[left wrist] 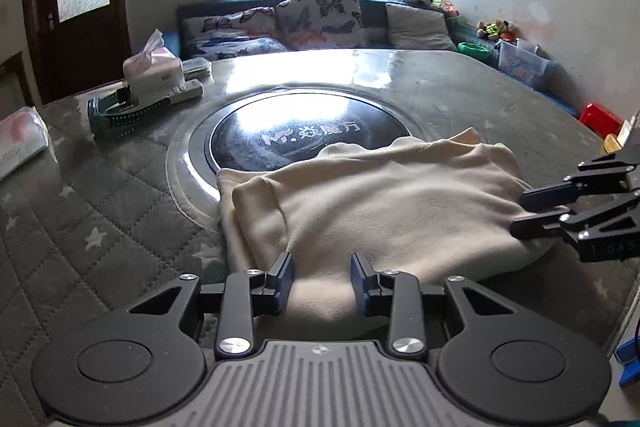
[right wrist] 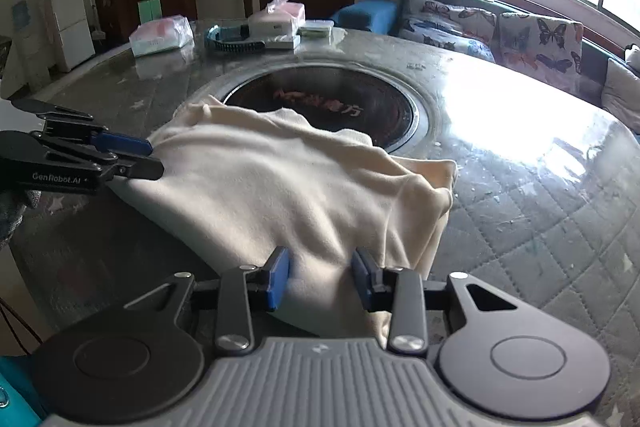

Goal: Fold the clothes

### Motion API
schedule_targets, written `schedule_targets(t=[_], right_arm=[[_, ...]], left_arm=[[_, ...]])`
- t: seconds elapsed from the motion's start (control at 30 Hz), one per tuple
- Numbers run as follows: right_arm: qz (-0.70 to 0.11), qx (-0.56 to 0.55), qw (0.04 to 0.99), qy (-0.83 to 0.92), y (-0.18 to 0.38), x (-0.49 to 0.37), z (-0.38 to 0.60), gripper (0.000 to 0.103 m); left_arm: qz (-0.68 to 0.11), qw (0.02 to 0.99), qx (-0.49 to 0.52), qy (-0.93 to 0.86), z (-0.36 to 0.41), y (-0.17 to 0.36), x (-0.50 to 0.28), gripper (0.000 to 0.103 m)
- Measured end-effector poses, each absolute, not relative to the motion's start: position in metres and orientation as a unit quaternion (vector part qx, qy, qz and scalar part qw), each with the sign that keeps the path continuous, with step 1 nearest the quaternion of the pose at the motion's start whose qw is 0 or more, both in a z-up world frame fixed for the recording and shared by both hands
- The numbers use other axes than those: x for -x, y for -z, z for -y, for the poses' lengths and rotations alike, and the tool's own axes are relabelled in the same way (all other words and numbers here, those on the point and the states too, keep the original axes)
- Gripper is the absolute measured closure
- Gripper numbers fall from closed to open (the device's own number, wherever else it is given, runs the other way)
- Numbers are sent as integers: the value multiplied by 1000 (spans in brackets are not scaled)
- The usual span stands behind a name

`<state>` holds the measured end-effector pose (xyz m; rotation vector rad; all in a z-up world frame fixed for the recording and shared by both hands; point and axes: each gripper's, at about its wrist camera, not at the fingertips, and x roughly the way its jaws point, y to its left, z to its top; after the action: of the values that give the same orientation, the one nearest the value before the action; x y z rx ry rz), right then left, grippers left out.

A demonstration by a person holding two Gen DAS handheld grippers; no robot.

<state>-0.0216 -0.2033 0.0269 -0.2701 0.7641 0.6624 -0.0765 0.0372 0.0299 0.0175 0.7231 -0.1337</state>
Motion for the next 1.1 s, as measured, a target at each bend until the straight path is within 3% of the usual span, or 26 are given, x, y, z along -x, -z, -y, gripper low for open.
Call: schedule_targets(t=[0.5,1.1], right_arm=[[-365,128,875,-290,-44,-31,196,67],[-399,123,863,-283,-24,-78,170,82]], left_arm=[[-366,929,22,52,-56,-41,24,67],[-384,922,37,30,-69,-28,-14,67]])
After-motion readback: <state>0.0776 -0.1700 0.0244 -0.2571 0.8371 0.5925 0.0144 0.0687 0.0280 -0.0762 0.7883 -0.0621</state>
